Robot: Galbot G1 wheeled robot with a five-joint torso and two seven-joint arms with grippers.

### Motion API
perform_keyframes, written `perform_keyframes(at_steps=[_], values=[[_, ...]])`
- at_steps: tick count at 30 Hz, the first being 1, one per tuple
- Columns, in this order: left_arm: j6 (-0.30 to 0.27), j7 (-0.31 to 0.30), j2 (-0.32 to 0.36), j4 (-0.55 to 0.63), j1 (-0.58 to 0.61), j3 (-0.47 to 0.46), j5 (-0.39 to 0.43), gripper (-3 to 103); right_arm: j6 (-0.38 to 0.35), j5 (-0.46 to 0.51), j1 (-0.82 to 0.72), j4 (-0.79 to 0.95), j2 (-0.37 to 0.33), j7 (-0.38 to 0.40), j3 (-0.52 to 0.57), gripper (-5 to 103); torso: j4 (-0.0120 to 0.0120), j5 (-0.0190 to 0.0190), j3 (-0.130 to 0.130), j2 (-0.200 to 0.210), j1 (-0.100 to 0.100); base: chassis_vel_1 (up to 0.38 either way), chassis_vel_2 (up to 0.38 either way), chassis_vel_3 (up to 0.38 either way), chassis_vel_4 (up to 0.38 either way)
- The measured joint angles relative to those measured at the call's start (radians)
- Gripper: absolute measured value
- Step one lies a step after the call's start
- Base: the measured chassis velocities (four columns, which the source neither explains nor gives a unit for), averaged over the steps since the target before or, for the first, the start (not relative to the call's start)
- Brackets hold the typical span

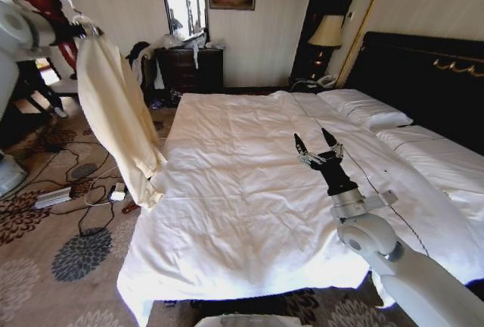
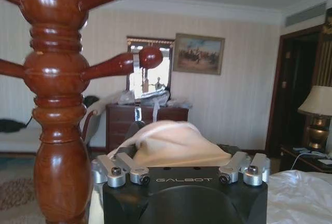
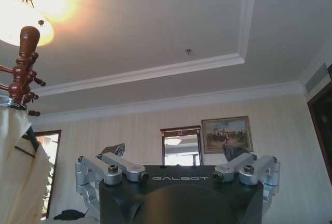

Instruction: Pick up the clothes from the bed and hang them on the clothes hanger.

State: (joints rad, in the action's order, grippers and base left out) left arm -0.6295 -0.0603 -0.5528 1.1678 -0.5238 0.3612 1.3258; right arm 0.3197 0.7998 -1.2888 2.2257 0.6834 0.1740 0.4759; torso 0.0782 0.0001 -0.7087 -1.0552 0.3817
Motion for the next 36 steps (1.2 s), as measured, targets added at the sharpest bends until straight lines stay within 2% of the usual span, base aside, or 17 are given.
perform_keyframes(at_steps=[7,10,11,15,16,19,22,24,26,27,29,30,31,32,34,35,36], values=[[-0.001,-0.003,0.107,0.161,0.144,-0.106,0.013,100,-0.019,0.020,-0.019,0.025,-0.005,0.020,0.009,100,-0.0006,-0.0004,0.000,0.000,0.000,0.000,0.000,0.000,0.000],[-0.004,-0.006,0.166,0.235,0.269,-0.216,0.013,100,-0.022,0.016,-0.038,0.030,-0.003,0.023,0.009,100,0.0001,-0.0001,0.000,0.000,0.000,0.000,0.000,0.000,0.000],[-0.004,-0.006,0.166,0.235,0.269,-0.216,0.013,100,-0.022,0.016,-0.038,0.030,-0.003,0.023,0.009,100,0.0001,-0.0001,0.000,0.000,0.000,0.000,0.000,0.000,0.000],[0.008,0.009,0.264,0.353,0.488,-0.382,0.011,100,-0.023,0.015,-0.076,0.042,0.001,0.027,0.026,100,-0.0007,-0.0003,0.000,0.000,0.000,0.000,0.000,0.000,0.000],[0.008,0.009,0.264,0.353,0.488,-0.382,0.011,100,-0.023,0.015,-0.076,0.042,0.001,0.027,0.026,100,-0.0007,-0.0003,0.000,0.000,0.000,0.000,0.000,0.000,0.000],[0.075,0.023,0.340,0.439,0.642,-0.461,0.006,100,-0.023,0.015,-0.103,0.051,0.006,0.027,0.049,100,-0.0005,-0.0008,0.000,0.000,0.000,0.000,0.000,0.000,0.000],[0.139,0.020,0.377,0.494,0.728,-0.521,0.012,100,-0.023,0.015,-0.119,0.058,0.017,0.025,0.063,100,0.0000,-0.0001,0.000,0.000,0.000,0.000,0.000,0.000,0.000],[0.193,-0.002,0.403,0.557,0.787,-0.572,0.033,100,-0.023,0.016,-0.135,0.064,0.037,0.025,0.081,100,-0.0005,-0.0001,0.000,0.000,0.000,0.000,0.000,0.000,0.000],[0.251,-0.063,0.418,0.629,0.814,-0.586,0.041,100,-0.023,0.016,-0.151,0.069,0.061,0.026,0.104,100,-0.0006,0.0001,0.000,0.000,0.000,0.000,0.000,0.000,0.000],[0.251,-0.063,0.418,0.629,0.814,-0.586,0.041,100,-0.023,0.016,-0.151,0.069,0.061,0.026,0.104,100,-0.0006,0.0001,0.000,0.000,0.000,0.000,0.000,0.000,0.000],[0.289,-0.131,0.419,0.682,0.829,-0.587,0.005,100,-0.023,0.015,-0.180,0.079,0.086,0.028,0.148,100,-0.0004,0.0004,0.000,0.000,0.000,0.000,0.000,0.000,0.000],[0.299,-0.223,0.404,0.725,0.842,-0.584,-0.073,100,-0.020,0.002,-0.227,0.096,0.118,0.028,0.220,100,-0.0006,0.0006,0.000,0.000,0.000,0.000,0.000,0.000,0.000],[0.305,-0.259,0.381,0.739,0.854,-0.575,-0.134,100,-0.016,-0.016,-0.283,0.112,0.148,0.024,0.281,100,-0.0009,0.0007,0.000,0.000,0.000,0.000,0.000,0.000,0.000],[0.305,-0.259,0.381,0.739,0.854,-0.575,-0.134,100,-0.016,-0.016,-0.283,0.112,0.148,0.024,0.281,100,-0.0009,0.0007,0.000,0.000,0.000,0.000,0.000,0.000,0.000],[0.342,-0.251,0.348,0.740,0.891,-0.568,-0.218,100,0.000,-0.066,-0.360,0.129,0.200,0.006,0.361,100,0.0012,-0.0010,0.000,0.000,0.000,0.000,0.000,0.000,0.000],[0.412,-0.225,0.321,0.733,0.962,-0.608,-0.293,100,0.016,-0.109,-0.385,0.128,0.238,-0.008,0.391,100,0.0014,-0.0010,0.000,0.000,0.000,0.000,0.000,0.000,0.000],[0.453,-0.222,0.286,0.740,1.042,-0.696,-0.343,100,0.029,-0.154,-0.390,0.120,0.269,-0.018,0.403,100,0.0009,0.0001,0.000,0.000,0.000,0.000,0.000,0.000,0.000]])
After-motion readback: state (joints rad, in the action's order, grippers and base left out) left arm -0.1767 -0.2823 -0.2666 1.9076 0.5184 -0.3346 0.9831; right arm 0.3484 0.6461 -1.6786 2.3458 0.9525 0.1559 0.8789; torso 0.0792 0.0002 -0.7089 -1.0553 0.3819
